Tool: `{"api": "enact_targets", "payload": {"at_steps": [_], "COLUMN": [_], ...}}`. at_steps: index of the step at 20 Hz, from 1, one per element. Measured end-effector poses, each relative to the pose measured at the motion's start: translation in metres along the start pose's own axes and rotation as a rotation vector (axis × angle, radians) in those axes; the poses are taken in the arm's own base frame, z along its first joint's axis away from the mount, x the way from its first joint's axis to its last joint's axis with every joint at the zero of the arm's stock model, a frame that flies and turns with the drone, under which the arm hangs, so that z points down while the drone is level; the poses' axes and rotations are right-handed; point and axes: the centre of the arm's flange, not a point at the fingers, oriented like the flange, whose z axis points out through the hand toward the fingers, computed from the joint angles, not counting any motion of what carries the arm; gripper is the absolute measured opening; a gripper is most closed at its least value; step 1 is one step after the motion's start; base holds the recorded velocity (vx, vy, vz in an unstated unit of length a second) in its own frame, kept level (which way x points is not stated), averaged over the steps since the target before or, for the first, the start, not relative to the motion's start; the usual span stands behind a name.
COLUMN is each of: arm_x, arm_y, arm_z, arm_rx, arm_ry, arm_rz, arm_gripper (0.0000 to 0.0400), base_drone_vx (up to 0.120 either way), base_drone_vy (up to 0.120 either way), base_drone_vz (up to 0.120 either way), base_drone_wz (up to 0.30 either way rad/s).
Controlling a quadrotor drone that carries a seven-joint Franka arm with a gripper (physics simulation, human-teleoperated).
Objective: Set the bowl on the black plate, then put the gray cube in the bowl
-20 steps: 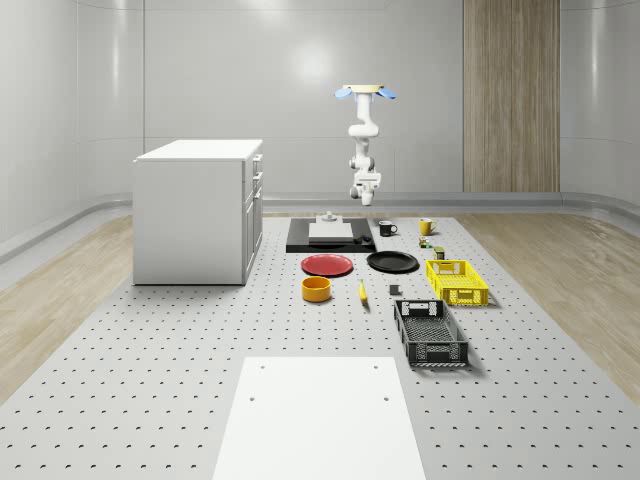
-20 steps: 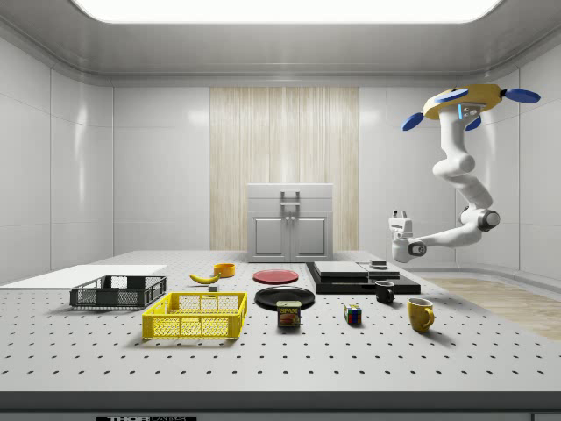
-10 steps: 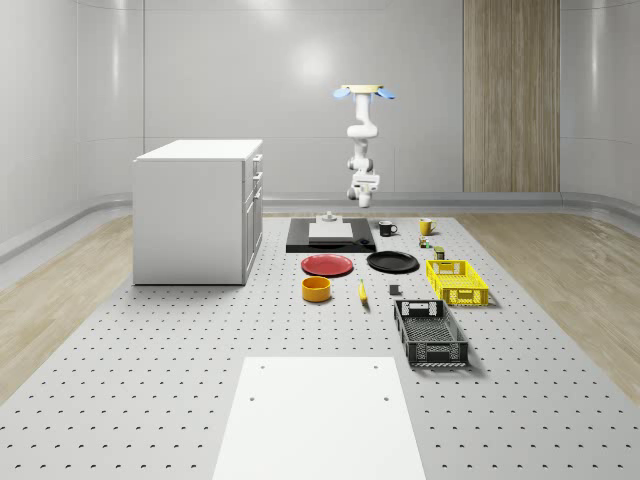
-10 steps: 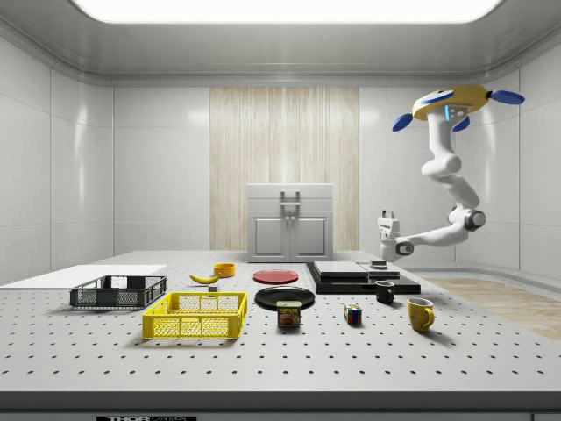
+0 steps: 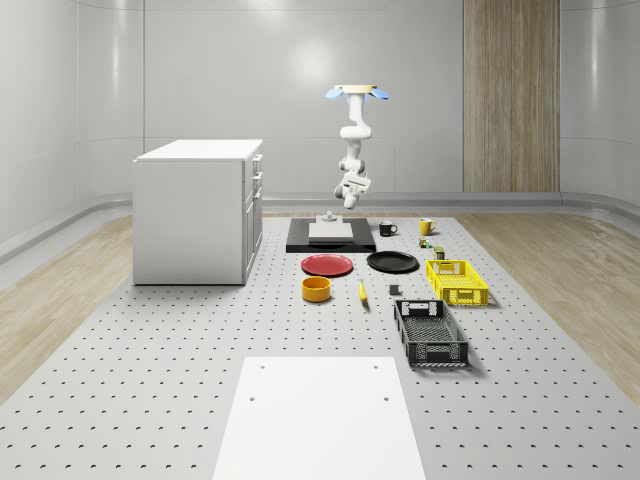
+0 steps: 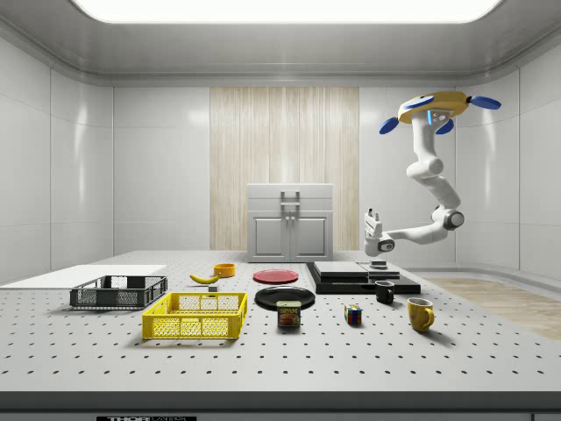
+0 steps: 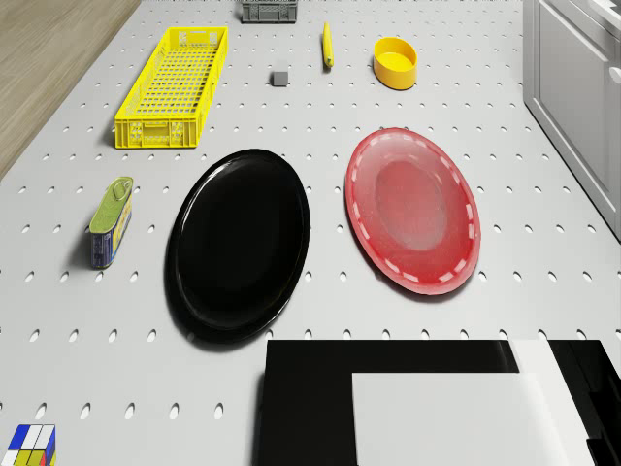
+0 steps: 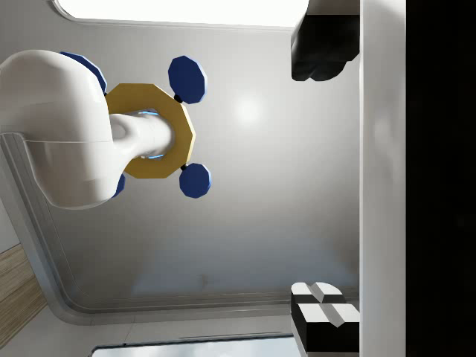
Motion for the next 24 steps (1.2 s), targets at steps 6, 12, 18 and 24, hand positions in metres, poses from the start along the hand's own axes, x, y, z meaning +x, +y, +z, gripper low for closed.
{"api": "enact_targets", "payload": {"at_steps": [6,12,18,24], "arm_x": [-0.038,-0.072,-0.054,-0.038], "arm_y": [-0.037,-0.068,-0.049,-0.032], "arm_z": [0.016,0.099,0.167,0.187], "arm_rx": [-0.401,-1.098,-1.635,-1.854], "arm_ry": [0.404,1.098,1.632,1.852], "arm_rz": [-0.012,-0.031,-0.048,-0.062], "arm_gripper": [0.04,0.04,0.04,0.04], "base_drone_vx": [0.12,0.12,0.12,0.12], "base_drone_vy": [-0.12,-0.12,-0.12,-0.12], "base_drone_vz": [0.0,-0.1,-0.113,-0.12], "base_drone_wz": [0.0,0.0,0.0,0.0]}}
